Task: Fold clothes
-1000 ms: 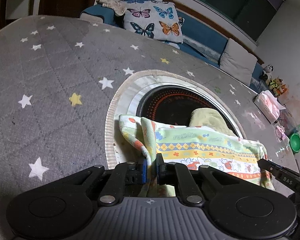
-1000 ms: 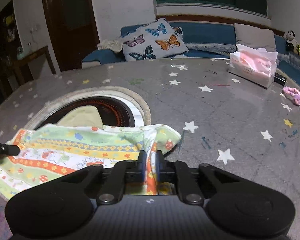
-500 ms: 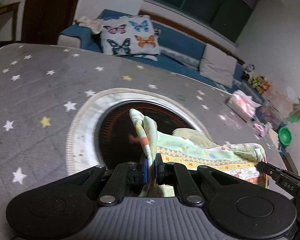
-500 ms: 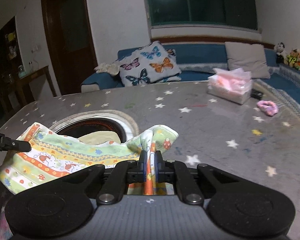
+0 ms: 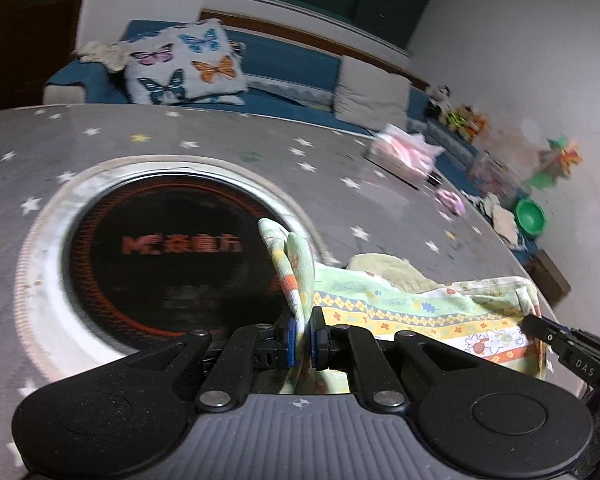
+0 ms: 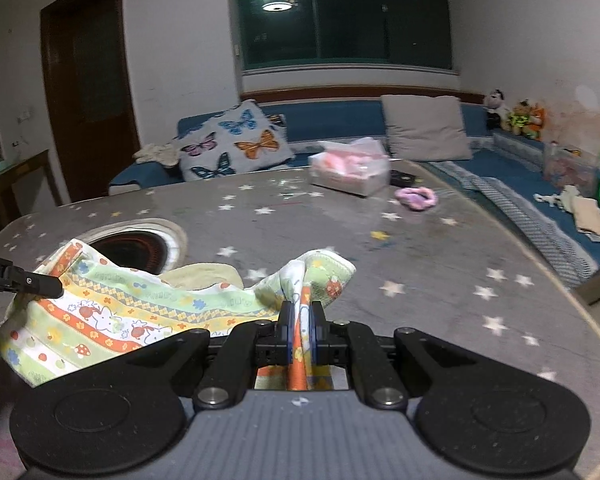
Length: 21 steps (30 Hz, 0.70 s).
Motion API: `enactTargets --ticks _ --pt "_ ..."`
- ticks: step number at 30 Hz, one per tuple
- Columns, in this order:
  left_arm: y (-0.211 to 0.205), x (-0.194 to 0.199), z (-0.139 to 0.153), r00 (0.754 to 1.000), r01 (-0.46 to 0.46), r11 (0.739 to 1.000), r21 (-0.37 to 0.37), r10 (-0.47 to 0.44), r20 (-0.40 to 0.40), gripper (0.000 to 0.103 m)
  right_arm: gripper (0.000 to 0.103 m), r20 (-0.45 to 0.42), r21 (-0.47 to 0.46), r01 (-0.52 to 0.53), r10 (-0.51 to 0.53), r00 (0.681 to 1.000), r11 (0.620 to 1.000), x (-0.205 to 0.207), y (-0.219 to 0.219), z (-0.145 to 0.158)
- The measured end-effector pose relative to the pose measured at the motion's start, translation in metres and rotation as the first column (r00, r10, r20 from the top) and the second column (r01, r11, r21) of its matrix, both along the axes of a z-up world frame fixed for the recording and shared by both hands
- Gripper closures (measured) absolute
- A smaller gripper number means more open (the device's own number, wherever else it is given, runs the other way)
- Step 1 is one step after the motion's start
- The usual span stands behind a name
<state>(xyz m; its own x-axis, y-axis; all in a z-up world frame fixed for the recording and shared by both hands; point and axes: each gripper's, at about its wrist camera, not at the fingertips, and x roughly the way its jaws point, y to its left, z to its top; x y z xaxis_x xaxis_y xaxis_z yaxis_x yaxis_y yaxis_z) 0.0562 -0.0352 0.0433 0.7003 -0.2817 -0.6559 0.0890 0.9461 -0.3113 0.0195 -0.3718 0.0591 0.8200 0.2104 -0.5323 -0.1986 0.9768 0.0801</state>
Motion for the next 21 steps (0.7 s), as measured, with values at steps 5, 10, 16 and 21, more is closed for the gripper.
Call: enactTargets --ticks 5,10,16,21 --pt "-0.031 0.018 0.002 0.999 0.038 0.999 0.026 -0.037 -0.006 0.096 0.097 0.012 -0.005 0.029 -0.029 1.0 1.0 0.012 -0.025 0.003" --pt "-0.058 0.039 0.01 0.998 0.053 0.996 0.065 -0.054 0.014 0.096 0.097 0.039 -0.009 0.035 -0.035 0.999 0.999 0.034 -0.041 0.008" --pt "-0.08 0.064 0.012 0.998 0.057 0.994 0.098 -0.061 0.029 0.096 0.097 0.059 0.009 0.057 -0.057 0.997 0.998 0.062 -0.057 0.009" --pt "-0.096 0.08 0.01 0.997 0.068 0.99 0.121 -0.072 0.028 0.096 0.097 0.052 0.007 0.077 -0.077 0.996 0.997 0.08 -0.067 0.005"
